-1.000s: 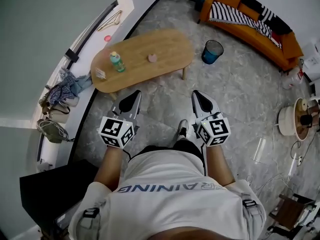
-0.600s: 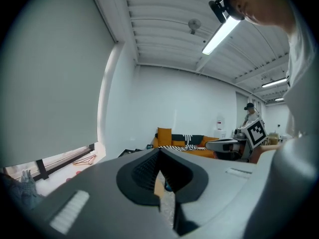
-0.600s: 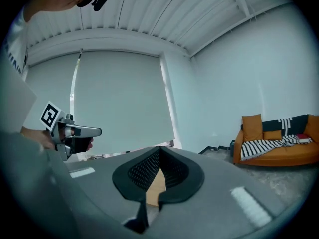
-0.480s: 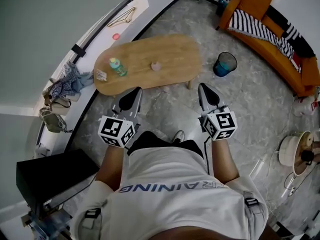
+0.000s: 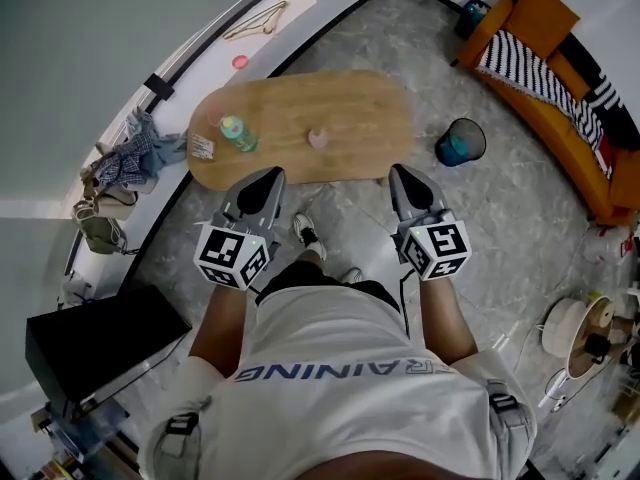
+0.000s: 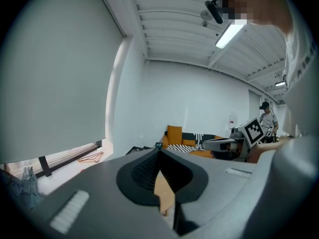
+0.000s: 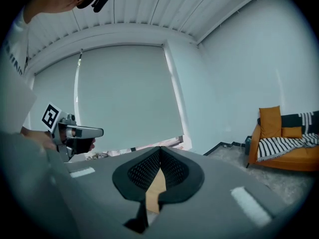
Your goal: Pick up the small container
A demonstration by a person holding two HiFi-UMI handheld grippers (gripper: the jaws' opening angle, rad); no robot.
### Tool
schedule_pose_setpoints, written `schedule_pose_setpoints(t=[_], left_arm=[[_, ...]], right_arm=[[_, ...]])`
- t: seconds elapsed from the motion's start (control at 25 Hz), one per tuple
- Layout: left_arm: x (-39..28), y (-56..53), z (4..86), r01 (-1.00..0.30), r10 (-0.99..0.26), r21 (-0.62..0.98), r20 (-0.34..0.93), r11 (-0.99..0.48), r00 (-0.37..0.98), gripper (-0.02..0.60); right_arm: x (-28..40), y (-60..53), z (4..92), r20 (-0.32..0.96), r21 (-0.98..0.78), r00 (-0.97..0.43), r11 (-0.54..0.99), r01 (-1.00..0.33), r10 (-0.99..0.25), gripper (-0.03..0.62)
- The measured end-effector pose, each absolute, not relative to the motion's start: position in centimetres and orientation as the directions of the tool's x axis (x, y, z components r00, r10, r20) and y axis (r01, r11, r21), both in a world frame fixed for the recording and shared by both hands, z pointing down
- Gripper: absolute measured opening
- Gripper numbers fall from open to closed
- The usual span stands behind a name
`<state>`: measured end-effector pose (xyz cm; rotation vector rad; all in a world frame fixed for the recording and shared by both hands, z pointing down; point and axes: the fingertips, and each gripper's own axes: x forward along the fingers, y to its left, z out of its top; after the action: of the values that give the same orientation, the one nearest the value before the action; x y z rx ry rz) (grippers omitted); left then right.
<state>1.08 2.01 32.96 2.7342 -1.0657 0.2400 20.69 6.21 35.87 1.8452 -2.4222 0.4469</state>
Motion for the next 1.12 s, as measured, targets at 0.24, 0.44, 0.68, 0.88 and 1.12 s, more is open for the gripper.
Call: schedule_pose_setpoints(t=[0.24,0.44,0.68,0.88,1.12], left_arm=[[-0.4,-5.5,34.1,-0.690,-0.657,0.116,0.229,-0.714,0.718,0.000],[-2.7,-11.8,34.9,-0.699,-0.664,0.118,0.238,-0.705,0.709,0.000],[-5.7,-16.0,37.4,-0.731,-0.685,0.157,0.262,-0.665,0.680,0.000],[-7.2,-17.5,39.1,-0.763,-0.708,0.192,0.288,-0.617,0.645,0.000],[-6.7,-18.2,40.1,-0.822,-0.758,0.181,0.320,-0.540,0.569,0.000]], right_arm=[[18.2,-1.9,35.8,0.256,-0.148,-0.307,0.277,-0.950,-0.917,0.017],[15.6,-8.7,36.0,0.279,-0.144,-0.318,0.288,-0.947,-0.906,0.017],[13.7,-13.7,37.3,0.325,-0.107,-0.319,0.300,-0.948,-0.890,0.017],[13.2,-16.6,38.2,0.358,-0.099,-0.345,0.332,-0.938,-0.867,0.017],[14.0,-18.5,39.5,0.365,-0.120,-0.413,0.398,-0.909,-0.834,0.017]])
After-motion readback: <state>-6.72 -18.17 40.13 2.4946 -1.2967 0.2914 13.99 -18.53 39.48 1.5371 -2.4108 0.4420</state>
